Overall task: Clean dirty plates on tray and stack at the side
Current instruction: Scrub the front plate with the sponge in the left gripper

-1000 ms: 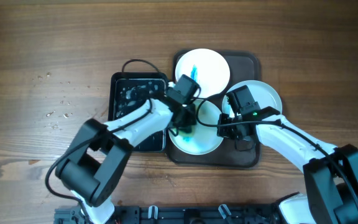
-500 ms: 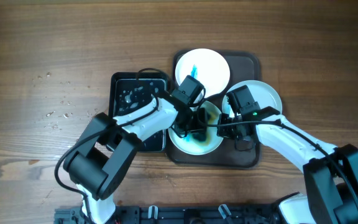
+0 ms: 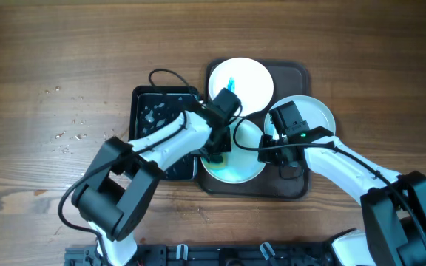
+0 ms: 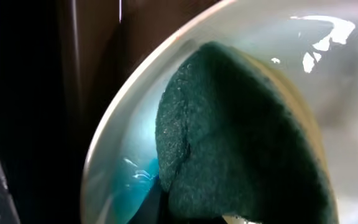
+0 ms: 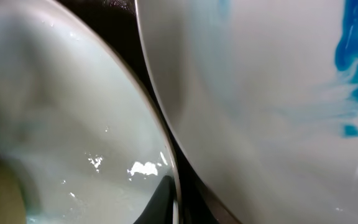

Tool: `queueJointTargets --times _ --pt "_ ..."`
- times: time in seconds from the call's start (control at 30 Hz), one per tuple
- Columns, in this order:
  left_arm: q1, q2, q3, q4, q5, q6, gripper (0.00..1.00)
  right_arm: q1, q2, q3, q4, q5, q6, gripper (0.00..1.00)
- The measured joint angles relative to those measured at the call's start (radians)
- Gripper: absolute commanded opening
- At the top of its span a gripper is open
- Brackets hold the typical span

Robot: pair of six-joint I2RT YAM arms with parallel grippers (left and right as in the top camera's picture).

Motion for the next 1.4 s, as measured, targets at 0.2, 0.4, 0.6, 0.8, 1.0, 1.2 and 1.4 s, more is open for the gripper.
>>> queueJointTargets --times 0.2,0.4,0.6,0.8,1.0,1.2,1.4 --pt "-0.03 0.0 -0.008 0.099 -0.034 0.005 0.04 0.0 0.0 0.0 0.0 0.0 0.004 0.04" --pt "-0.035 0.028 -0.014 0.279 0.151 0.011 0.04 0.0 0.0 0.0 0.0 0.0 0.004 0.04" --pt "-0.032 0.071 -0.008 0.356 0.361 0.011 0.04 0.0 0.0 0.0 0.0 0.0 0.004 0.04" --pt "-0.03 0.093 -0.003 0.331 0.507 0.025 0.04 0.0 0.0 0.0 0.0 0.0 0.004 0.04" --pt "0.009 0.093 0.04 0.096 0.496 0.039 0.04 0.0 0.0 0.0 0.0 -0.003 0.004 0.04" --pt "0.035 0.076 0.089 -0.077 0.259 0.042 0.04 0.0 0.0 0.0 0.0 -0.003 0.004 0.04" --pt "0.023 0.064 0.1 -0.103 0.011 0.042 0.04 0.0 0.0 0.0 0.0 -0.003 0.004 0.04"
